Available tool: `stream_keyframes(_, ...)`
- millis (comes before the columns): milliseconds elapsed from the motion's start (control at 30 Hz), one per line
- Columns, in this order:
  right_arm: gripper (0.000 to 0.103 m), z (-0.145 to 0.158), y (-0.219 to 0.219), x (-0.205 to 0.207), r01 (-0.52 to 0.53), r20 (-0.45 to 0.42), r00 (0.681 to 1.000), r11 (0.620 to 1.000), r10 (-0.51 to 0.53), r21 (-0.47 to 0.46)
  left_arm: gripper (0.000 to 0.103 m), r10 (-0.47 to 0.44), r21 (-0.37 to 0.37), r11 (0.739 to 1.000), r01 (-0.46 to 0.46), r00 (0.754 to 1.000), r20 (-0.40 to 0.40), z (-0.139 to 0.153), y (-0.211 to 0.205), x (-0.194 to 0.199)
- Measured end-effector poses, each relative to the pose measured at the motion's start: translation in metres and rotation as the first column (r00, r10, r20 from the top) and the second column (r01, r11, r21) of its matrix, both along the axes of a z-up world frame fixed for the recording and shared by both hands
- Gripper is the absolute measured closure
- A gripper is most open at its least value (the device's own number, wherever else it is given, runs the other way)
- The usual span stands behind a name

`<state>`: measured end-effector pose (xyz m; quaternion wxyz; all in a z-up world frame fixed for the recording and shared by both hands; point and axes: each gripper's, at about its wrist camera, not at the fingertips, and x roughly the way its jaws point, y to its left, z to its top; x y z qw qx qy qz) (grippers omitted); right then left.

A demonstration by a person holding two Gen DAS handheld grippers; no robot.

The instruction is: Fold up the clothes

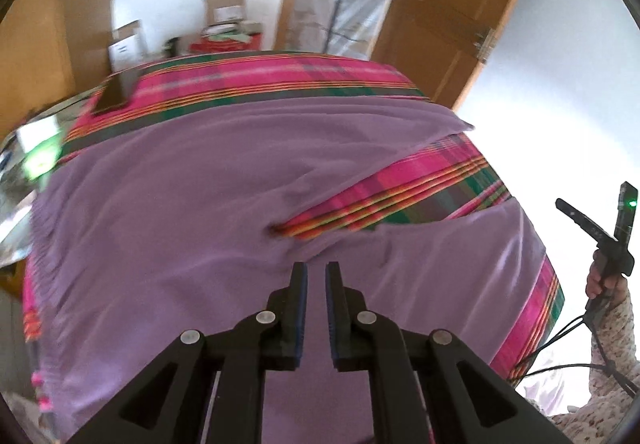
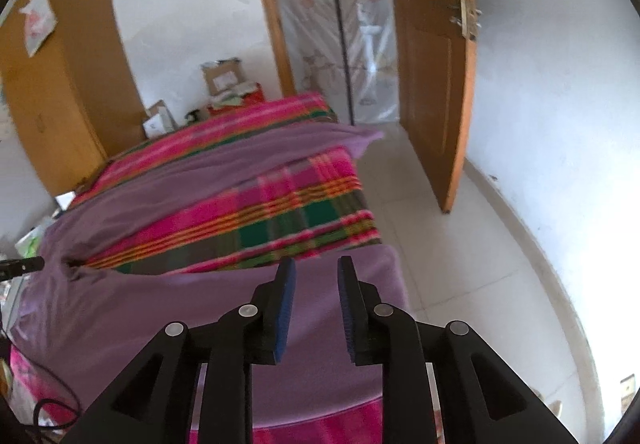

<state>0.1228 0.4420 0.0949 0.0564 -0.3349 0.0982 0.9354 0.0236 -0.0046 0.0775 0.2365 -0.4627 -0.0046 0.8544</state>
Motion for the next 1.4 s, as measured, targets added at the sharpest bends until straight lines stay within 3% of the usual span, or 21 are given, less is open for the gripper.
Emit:
stream_keyframes(333, 0.078, 0.029, -0.064, 0.007, -0.182, -0.073, 0.981, 0.983, 0.182, 0.013, 0.092, 0.189, 0.026, 0.981, -0.190, 0.982, 0.023, -0.012, -0.087, 0.053)
stream_keyframes(633, 0.077, -0.005, -0.132, -0.003, -0.344, 0.015, 0.939, 0.939, 0.344, -0.019, 0.090, 0.331, 0.054, 0.941, -0.335, 0.941, 0.067, -0.031, -0.143, 0.080)
stream_keyframes(900, 0.077, -0.043, -0.195, -0.017, -0.476, 0.097, 0.871, 0.877, 0.481, -0.067, 0.089, 0.412, 0.058, 0.905, -0.421, 0.903, 0.124, -0.059, -0.174, 0.094)
stream_keyframes(1400, 0.077, -0.047, -0.281, -0.047, -0.646, 0.205, 0.743, 0.763, 0.637, -0.032, 0.089, 0.545, 0.087, 0.829, -0.552, 0.833, 0.099, -0.065, -0.217, 0.115)
